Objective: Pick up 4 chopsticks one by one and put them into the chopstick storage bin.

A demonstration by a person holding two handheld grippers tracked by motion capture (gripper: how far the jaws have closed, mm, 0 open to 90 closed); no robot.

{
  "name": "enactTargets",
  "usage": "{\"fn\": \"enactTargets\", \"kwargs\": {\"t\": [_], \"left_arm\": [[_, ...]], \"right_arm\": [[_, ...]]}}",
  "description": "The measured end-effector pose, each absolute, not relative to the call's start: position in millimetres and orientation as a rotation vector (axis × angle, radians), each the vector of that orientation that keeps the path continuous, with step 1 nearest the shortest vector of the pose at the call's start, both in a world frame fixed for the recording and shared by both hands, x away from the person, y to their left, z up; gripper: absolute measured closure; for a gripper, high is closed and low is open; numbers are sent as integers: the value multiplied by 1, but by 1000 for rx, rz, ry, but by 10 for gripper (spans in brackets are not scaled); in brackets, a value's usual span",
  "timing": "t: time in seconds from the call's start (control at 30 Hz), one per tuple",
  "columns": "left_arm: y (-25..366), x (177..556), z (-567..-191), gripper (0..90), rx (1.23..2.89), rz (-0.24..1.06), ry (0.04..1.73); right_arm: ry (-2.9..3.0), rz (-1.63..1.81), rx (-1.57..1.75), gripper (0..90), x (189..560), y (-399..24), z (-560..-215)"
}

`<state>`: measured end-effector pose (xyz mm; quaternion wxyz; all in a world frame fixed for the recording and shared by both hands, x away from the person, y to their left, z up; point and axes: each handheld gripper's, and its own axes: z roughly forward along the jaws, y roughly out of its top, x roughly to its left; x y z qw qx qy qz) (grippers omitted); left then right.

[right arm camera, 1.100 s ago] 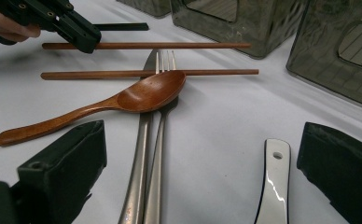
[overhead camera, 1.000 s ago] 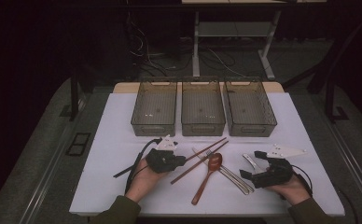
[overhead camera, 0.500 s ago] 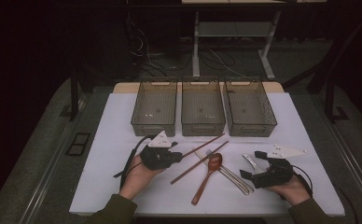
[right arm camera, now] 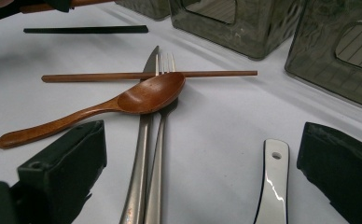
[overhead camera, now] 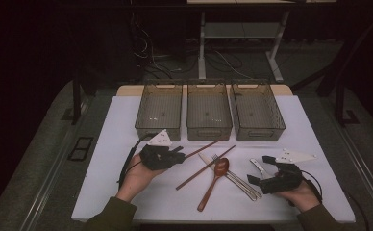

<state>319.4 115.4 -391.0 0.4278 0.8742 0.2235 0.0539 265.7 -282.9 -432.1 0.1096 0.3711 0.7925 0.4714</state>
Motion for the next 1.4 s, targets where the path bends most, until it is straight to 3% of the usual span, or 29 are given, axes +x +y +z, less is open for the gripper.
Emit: {"fn": "enactTargets", "kwargs": {"t": [0.73,1.4], "left_arm": [[129,346,-360,832,2130,181,587],[145,404,-339,831,2142,282,722]], "right_arm": [[2333,1387,1091,11,266,-284,-433],[2325,1390,1107,11,266,-284,-434]]}}
